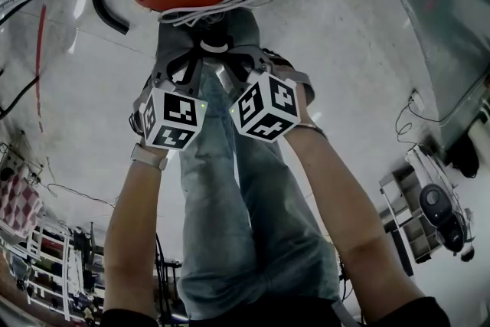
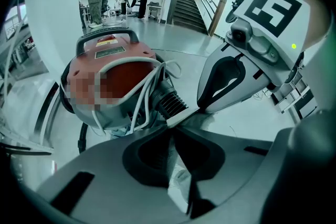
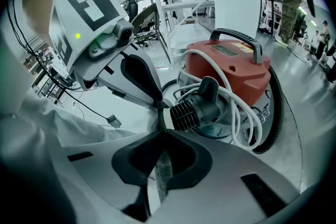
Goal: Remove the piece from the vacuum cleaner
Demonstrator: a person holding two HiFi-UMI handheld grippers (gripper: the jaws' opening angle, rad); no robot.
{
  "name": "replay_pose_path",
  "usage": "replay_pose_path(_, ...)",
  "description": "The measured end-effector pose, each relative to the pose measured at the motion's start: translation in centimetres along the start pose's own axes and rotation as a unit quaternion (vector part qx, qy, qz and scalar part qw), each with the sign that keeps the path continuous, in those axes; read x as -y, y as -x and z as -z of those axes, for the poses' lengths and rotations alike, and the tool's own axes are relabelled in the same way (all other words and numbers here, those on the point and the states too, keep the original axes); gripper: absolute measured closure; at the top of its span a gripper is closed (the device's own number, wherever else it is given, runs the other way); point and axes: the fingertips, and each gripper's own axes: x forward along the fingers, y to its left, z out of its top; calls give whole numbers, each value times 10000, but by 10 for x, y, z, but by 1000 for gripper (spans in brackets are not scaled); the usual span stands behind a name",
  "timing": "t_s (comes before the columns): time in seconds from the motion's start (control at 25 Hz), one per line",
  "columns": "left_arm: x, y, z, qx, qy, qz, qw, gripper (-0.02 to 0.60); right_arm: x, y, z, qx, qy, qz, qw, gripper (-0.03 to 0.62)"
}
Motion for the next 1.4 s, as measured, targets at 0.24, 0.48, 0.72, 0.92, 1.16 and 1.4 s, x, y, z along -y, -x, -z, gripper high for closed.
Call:
replay_pose_path(0.24,1,0,3,0,32,-3,10000,528,-2,-2,1,-4,33,-2,10000,543)
replay_pose_path(0.48,3,0,6,-25,51,9,10000,528,-7,-4,3,-24,4,-42,10000,545)
replay_pose_path(0.72,44,0,51,-482,-282,448,9974,532,-55,-12,33,-299,114,-420,9986,556)
replay_pose_path(0.92,77,4,76,-648,-151,722,9952,532,-90,-12,58,-423,-139,-653,9969,556)
replay_pose_path(1.16,100,13,73,-696,-111,915,9933,532,-102,6,70,-391,-392,-651,9963,556)
replay_pose_path(1.4,113,31,35,-577,-306,1013,9927,532,-91,51,66,-114,-650,-232,9976,555)
